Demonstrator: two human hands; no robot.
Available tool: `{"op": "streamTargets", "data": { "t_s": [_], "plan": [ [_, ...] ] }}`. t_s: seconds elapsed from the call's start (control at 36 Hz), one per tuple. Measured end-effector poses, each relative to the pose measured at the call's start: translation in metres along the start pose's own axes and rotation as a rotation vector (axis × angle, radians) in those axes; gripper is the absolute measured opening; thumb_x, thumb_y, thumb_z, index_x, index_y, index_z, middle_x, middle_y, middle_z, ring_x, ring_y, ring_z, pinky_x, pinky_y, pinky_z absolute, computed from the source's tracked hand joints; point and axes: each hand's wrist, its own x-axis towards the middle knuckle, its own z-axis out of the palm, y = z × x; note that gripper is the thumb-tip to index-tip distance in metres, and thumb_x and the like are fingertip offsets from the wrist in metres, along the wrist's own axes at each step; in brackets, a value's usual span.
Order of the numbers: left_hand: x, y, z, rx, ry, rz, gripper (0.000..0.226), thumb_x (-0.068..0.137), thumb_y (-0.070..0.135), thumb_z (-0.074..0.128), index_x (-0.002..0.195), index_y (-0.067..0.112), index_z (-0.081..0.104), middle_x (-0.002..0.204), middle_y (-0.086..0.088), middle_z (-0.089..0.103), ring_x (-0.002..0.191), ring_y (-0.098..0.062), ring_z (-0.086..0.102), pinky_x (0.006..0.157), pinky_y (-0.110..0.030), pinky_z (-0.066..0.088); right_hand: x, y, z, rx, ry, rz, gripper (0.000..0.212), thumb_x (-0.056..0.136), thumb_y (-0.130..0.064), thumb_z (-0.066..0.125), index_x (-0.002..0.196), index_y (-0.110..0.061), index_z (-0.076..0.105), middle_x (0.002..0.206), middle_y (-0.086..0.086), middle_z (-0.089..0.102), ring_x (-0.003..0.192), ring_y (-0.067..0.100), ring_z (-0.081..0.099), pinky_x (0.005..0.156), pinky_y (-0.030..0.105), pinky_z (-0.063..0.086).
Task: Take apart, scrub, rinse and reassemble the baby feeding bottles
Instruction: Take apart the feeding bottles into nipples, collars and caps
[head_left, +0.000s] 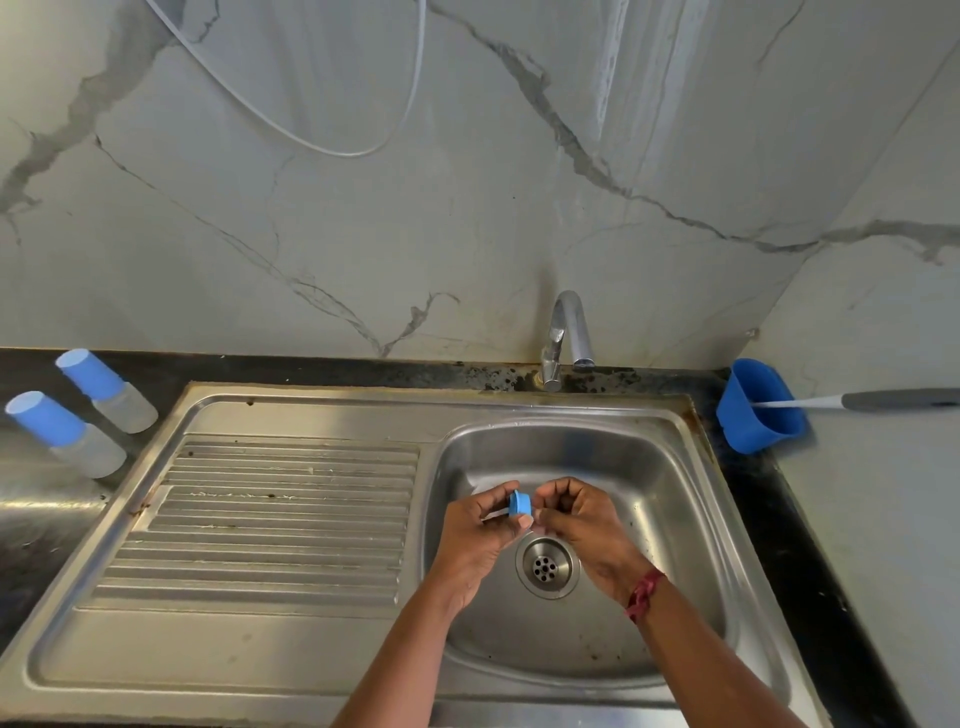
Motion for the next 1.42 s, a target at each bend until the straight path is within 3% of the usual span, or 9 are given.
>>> {"op": "streamTargets", "data": {
  "t_s": [0.25, 0.42, 0.61, 0.81, 0.97, 1.19, 1.28, 1.33, 1.42],
  "plan": [
    [0.003, -0.001, -0.003, 0.004, -0.046, 0.004, 0.049, 0.081, -0.005, 0.076, 0.125, 0.012, 0.066, 0.117, -0.004, 0.072, 0.105, -0.013, 0.07, 0.086, -0.025, 0.056, 0.001, -0.002, -0.001, 0.081, -0.007, -0.023, 0.031, 0.076, 0.02, 0.068, 0.086, -0.005, 0.053, 0.096, 0.022, 0.073, 0.082, 0.025, 0.071, 0.067, 0.028, 0.056],
    [0.003, -0.004, -0.002, -0.026, -0.058, -0.006, 0.047, 0.081, -0.004, 0.076, 0.124, 0.01, 0.066, 0.115, -0.008, 0.072, 0.106, -0.021, 0.07, 0.084, -0.026, 0.057, 0.002, -0.005, -0.003, -0.001, 0.01, -0.023, 0.031, 0.072, 0.02, 0.072, 0.089, -0.003, 0.059, 0.082, 0.012, 0.068, 0.076, 0.021, 0.068, 0.07, 0.033, 0.059],
    [0.003, -0.005, -0.006, -0.082, -0.043, -0.019, 0.044, 0.081, -0.001, 0.077, 0.122, 0.012, 0.067, 0.114, -0.006, 0.073, 0.101, -0.015, 0.071, 0.082, -0.025, 0.056, 0.001, -0.002, -0.003, 0.012, 0.039, -0.011, 0.027, 0.074, 0.011, 0.078, 0.091, -0.001, 0.061, 0.087, 0.019, 0.074, 0.075, 0.023, 0.071, 0.066, 0.028, 0.057],
    [0.004, -0.008, -0.009, 0.002, -0.015, 0.0, 0.048, 0.078, 0.005, 0.082, 0.124, 0.013, 0.067, 0.114, 0.001, 0.074, 0.106, -0.012, 0.069, 0.089, -0.028, 0.056, -0.002, 0.007, -0.004, 0.047, -0.027, 0.019, 0.026, 0.076, 0.014, 0.074, 0.094, 0.0, 0.063, 0.094, 0.018, 0.074, 0.085, 0.027, 0.071, 0.082, 0.04, 0.059],
    [0.001, -0.009, -0.009, -0.039, -0.026, -0.03, 0.043, 0.079, 0.003, 0.081, 0.119, 0.014, 0.069, 0.106, 0.0, 0.076, 0.101, -0.016, 0.071, 0.086, -0.03, 0.057, -0.003, 0.008, -0.004, -0.018, 0.007, -0.016, 0.025, 0.074, 0.009, 0.079, 0.091, -0.001, 0.065, 0.089, 0.012, 0.073, 0.079, 0.021, 0.07, 0.074, 0.032, 0.058],
    [-0.005, -0.014, -0.002, -0.129, 0.038, -0.093, 0.034, 0.077, 0.004, 0.082, 0.108, 0.008, 0.07, 0.107, -0.015, 0.071, 0.097, -0.026, 0.073, 0.078, -0.03, 0.059, -0.004, 0.016, -0.007, -0.031, 0.014, 0.009, 0.019, 0.08, 0.002, 0.077, 0.096, -0.001, 0.066, 0.093, 0.017, 0.072, 0.072, 0.021, 0.07, 0.061, 0.026, 0.056],
    [-0.007, -0.016, 0.005, -0.201, 0.086, -0.173, 0.032, 0.077, 0.01, 0.082, 0.105, 0.002, 0.068, 0.1, -0.018, 0.074, 0.093, -0.026, 0.074, 0.077, -0.03, 0.06, -0.006, 0.022, -0.009, -0.069, -0.07, 0.052, 0.034, 0.084, 0.006, 0.069, 0.111, -0.014, 0.067, 0.104, 0.008, 0.073, 0.089, 0.029, 0.073, 0.076, 0.039, 0.061],
    [-0.006, -0.02, 0.008, -0.222, 0.106, -0.227, 0.026, 0.078, 0.013, 0.08, 0.098, 0.0, 0.068, 0.092, -0.014, 0.076, 0.088, -0.024, 0.075, 0.072, -0.028, 0.059, -0.008, 0.026, -0.01, -0.167, -0.132, 0.049, 0.05, 0.081, 0.009, 0.067, 0.118, -0.024, 0.066, 0.102, 0.006, 0.073, 0.089, 0.024, 0.071, 0.083, 0.044, 0.058],
    [-0.002, -0.028, 0.013, -0.255, 0.11, -0.317, 0.029, 0.083, 0.017, 0.078, 0.097, -0.005, 0.066, 0.088, -0.015, 0.075, 0.077, -0.021, 0.074, 0.065, -0.025, 0.058, -0.011, 0.03, -0.012, -0.342, -0.15, -0.003, 0.052, 0.077, 0.002, 0.077, 0.118, -0.027, 0.065, 0.1, -0.003, 0.069, 0.078, 0.001, 0.063, 0.074, 0.021, 0.055]
  ]
}}
